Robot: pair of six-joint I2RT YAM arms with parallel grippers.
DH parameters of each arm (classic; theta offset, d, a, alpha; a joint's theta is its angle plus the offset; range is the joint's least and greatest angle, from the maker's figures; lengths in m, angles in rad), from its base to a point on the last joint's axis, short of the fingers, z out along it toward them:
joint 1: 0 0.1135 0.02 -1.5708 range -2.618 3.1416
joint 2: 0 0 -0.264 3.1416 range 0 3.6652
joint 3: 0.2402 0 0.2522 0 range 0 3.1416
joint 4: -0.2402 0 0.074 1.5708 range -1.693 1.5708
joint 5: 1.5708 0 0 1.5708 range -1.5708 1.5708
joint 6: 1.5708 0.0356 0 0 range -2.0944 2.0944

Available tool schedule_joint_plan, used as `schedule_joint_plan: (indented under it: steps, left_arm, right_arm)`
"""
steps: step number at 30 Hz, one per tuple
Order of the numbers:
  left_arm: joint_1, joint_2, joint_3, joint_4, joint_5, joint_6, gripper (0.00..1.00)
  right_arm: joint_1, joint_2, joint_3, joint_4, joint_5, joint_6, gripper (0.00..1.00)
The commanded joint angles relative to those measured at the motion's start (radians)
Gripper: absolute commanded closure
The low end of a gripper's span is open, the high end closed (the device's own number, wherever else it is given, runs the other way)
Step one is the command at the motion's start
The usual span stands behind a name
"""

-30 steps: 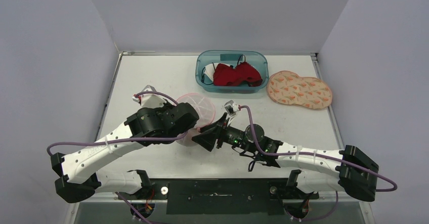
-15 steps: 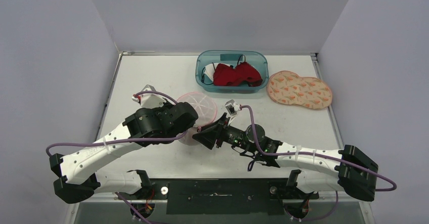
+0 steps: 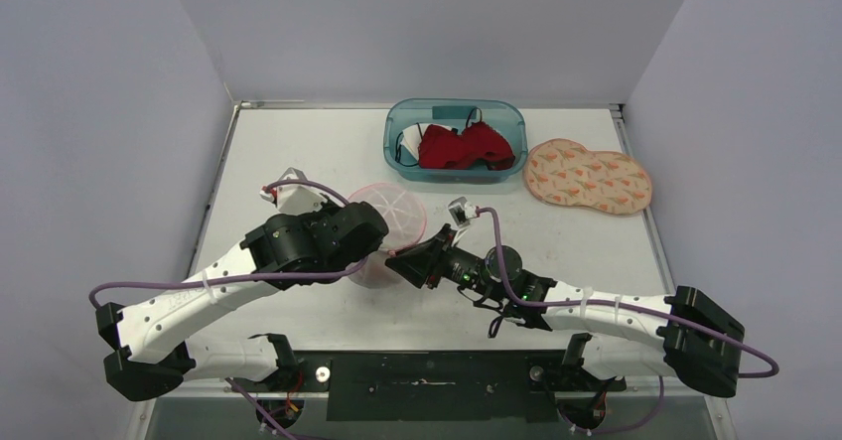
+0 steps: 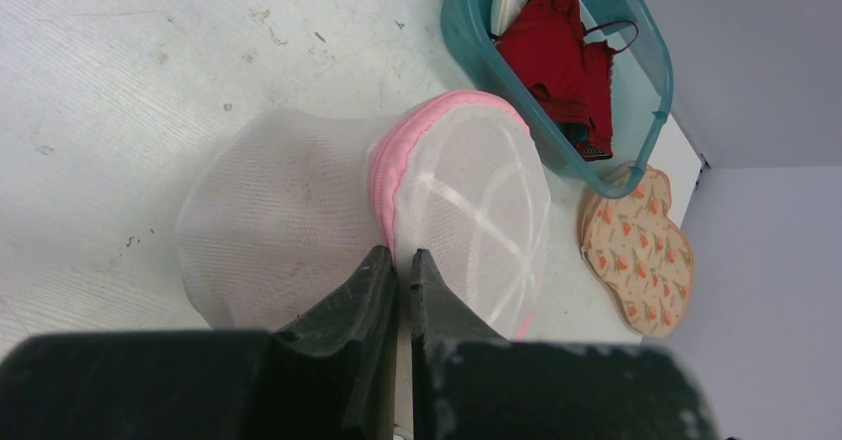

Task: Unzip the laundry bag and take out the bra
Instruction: Place the laundry bag at the center of the board.

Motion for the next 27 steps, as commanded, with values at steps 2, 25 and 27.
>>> schedule_joint_plan:
  steps: [2, 25, 27]
  left_arm:
    - [-0.003, -0.024, 0.003, 0.062, -0.009, 0.011, 1.00]
    - [-0.004, -0.089, -0.150, 0.268, 0.041, 0.116, 1.00]
    - [-0.003, -0.102, -0.177, 0.309, 0.048, 0.140, 1.00]
  right_arm:
    - [-0.007, -0.035, 0.001, 0.066, 0.030, -0.004, 0.71]
    - [-0.011, -0.133, -0.009, -0.279, 0.188, -0.111, 0.95]
    - [-0.012, -0.149, -0.010, -0.336, 0.217, -0.122, 0.95]
